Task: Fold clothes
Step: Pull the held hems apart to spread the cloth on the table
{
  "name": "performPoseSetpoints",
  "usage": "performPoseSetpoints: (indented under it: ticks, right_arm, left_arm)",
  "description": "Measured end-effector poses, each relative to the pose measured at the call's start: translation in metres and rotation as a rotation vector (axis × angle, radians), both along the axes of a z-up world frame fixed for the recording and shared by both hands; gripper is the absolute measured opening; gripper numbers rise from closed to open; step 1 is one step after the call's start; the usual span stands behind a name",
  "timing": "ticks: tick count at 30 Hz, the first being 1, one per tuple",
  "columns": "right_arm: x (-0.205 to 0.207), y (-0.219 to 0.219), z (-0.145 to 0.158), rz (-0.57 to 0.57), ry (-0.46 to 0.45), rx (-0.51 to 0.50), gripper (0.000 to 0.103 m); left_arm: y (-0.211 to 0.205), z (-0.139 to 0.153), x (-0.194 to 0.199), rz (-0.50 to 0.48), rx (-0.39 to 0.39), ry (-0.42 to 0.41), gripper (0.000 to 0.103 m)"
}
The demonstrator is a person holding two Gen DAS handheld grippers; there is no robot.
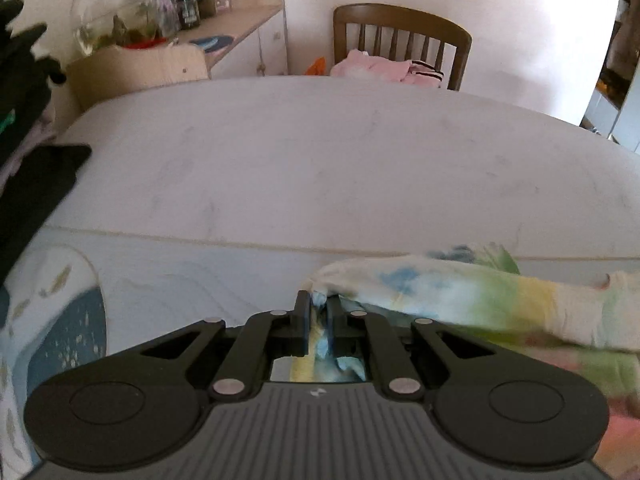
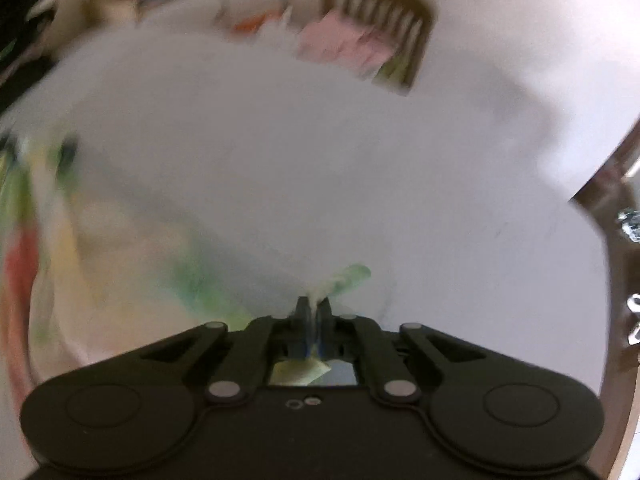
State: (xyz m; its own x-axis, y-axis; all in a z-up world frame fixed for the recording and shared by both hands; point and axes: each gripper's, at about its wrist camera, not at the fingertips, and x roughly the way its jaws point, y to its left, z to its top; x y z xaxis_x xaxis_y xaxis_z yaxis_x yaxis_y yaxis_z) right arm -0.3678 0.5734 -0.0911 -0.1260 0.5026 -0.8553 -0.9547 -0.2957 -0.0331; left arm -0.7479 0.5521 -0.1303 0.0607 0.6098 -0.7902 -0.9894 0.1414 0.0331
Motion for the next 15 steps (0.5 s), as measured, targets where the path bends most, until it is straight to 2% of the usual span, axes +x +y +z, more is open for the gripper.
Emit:
performPoseSetpoints:
  ticks: [3,4,6,8,11,15]
  right_arm:
    - [0.018,0.025,0.022,-0.191,0.035,0.187,0.103]
    - [0.027,0.034,0.027,-0.26,0.078,0.232,0.103]
    - [0.039,0.048,0.031,-0.358,0.094,0.273,0.103]
    - [0.044,0.059,0.023,-0.357,0.081,0.225,0.103]
    - [0.036,0.068,0.001,-0.287,0.03,0.074,0.103]
    - [0.019,0.061,0.004,-0.185,-0.032,0.066,0.103]
  left_arm:
    - [-0.006,-0.001,0.002,-0.014,-0.003,0.008,0.007]
    - [-0.008,-0.001,0.001,-0.014,-0.003,-0.002,0.007]
    - [-0.009,0.0,0.002,-0.033,0.002,-0.022,0.007]
    - [-0.008,-0.001,0.006,-0.058,0.004,-0.022,0.007]
    - [-0.012,-0.006,0.014,-0.097,-0.008,0.013,0.007]
    - [-0.014,-0.012,0.018,-0.124,-0.02,0.036,0.007]
